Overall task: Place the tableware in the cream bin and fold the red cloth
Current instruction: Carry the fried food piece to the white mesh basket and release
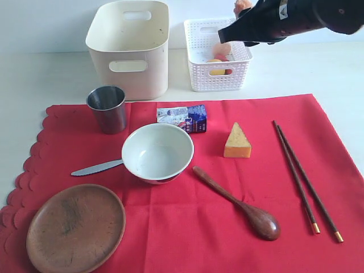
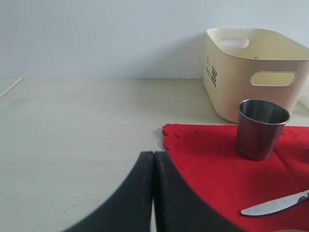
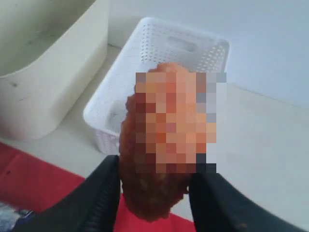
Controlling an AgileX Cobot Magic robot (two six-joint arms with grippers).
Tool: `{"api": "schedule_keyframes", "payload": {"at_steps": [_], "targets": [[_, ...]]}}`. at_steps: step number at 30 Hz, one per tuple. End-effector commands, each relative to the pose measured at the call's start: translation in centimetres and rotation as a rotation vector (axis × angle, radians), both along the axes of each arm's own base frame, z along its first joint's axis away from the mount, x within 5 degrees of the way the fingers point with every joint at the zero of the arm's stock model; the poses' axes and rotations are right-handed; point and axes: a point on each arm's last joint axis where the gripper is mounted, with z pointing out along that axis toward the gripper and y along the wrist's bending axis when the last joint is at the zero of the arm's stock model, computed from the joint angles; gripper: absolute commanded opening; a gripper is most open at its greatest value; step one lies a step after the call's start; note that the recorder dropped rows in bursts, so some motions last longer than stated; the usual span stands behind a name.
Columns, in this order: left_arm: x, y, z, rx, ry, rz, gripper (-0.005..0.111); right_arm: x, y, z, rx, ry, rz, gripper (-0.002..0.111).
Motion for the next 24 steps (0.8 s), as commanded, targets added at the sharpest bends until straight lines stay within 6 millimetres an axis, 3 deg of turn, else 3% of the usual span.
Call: {"api": "schedule_keyframes", "payload": {"at_steps": [1, 8, 12, 17, 20, 24], "targets": [[0.0, 0.0, 0.2, -0.001, -0.015, -0.004, 0.003, 3.9, 0.0, -1.5, -0.037, 0.031, -0.057, 0.000], [0.0, 0.0, 0.2, -0.001, -0.015, -0.004, 0.003, 9.4, 1.4, -5.9, -0.160, 0.110, -0.084, 0.000], [0.0, 0.0, 0.2, -0.001, -0.015, -0.004, 0.003, 11.4, 2.5, -7.0, -0.146, 0.094, -0.071, 0.000], [0.0, 0.0, 0.2, -0.001, -0.015, -0.004, 0.003, 11.6, 3.8, -7.1, -0.102, 0.039, -0.027, 0.000], [0.0, 0.0, 0.2, -0.001, -0.015, -0.004, 0.003, 11.5, 4.5, -8.2, -0.109, 0.040, -0.002, 0.001], [0.0, 0.0, 0.2, -0.001, -0.015, -0.004, 0.003, 11.4, 5.2, -9.2, -0.110, 0.047, 0.015, 0.031]]}}
